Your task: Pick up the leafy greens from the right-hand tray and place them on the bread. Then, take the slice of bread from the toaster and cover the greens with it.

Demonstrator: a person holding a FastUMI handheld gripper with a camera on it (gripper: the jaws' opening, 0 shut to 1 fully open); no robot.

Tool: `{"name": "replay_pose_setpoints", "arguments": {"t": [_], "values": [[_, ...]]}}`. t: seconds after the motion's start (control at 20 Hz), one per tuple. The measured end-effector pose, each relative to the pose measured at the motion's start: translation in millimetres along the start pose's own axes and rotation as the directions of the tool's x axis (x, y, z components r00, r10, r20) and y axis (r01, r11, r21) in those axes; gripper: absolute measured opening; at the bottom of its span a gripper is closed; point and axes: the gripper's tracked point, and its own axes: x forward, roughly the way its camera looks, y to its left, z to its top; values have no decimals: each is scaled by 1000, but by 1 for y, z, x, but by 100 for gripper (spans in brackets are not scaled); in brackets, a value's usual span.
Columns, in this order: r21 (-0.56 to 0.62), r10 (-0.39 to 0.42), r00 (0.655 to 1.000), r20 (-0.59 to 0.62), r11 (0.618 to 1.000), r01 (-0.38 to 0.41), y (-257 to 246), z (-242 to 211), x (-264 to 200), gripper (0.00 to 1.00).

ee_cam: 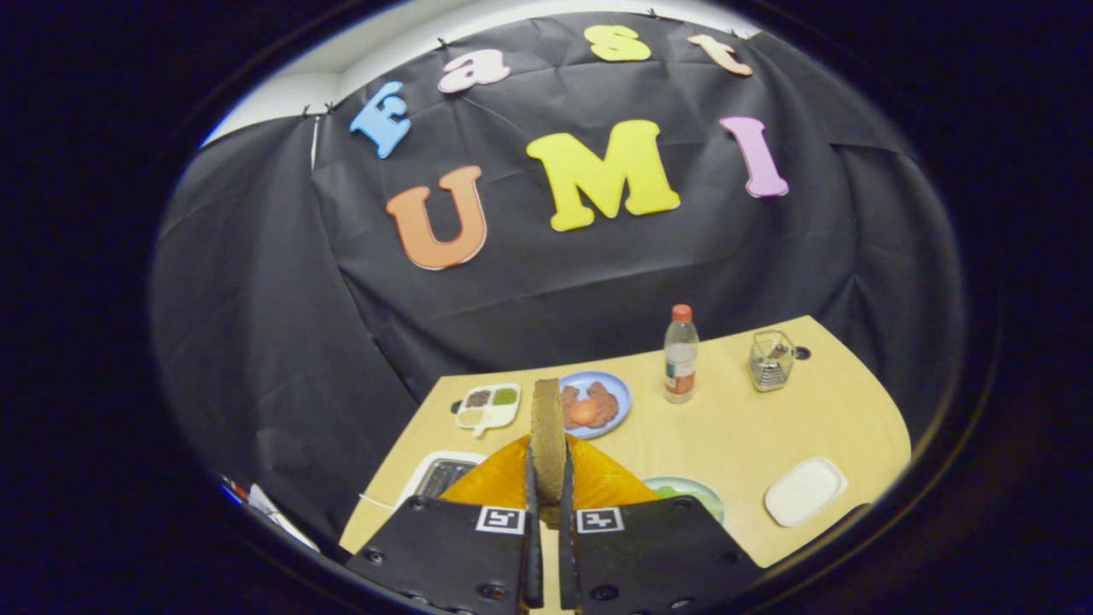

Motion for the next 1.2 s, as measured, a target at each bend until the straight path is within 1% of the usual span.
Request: {"name": "replay_pose_setpoints", "arguments": {"t": [0.15, 0.25, 0.4, 0.6, 0.85, 0.9, 1.0, 1.05, 1.1, 1.15, 1.2], "values": [[28, -11, 999, -52, 1000, 13, -23, -30, 16, 7], [61, -9, 995, -97, 998, 15, -30, -53, 27, 7], [83, -14, 991, -133, 996, 25, -38, -79, 42, 7], [120, -13, 990, -138, 992, 30, -39, -102, 59, 7], [103, -34, 988, -150, 993, 50, -45, -123, 78, 7], [100, -34, 987, -160, 994, 51, -46, -129, 81, 9], [88, -67, 982, -175, 993, 83, -58, -134, 80, 16], [87, -82, 981, -178, 991, 99, -66, -134, 76, 14], [86, -90, 980, -180, 991, 106, -71, -135, 77, 18], [76, -101, 977, -189, 990, 117, -76, -136, 75, 36], [71, -109, 976, -187, 990, 124, -83, -137, 73, 47]]}}
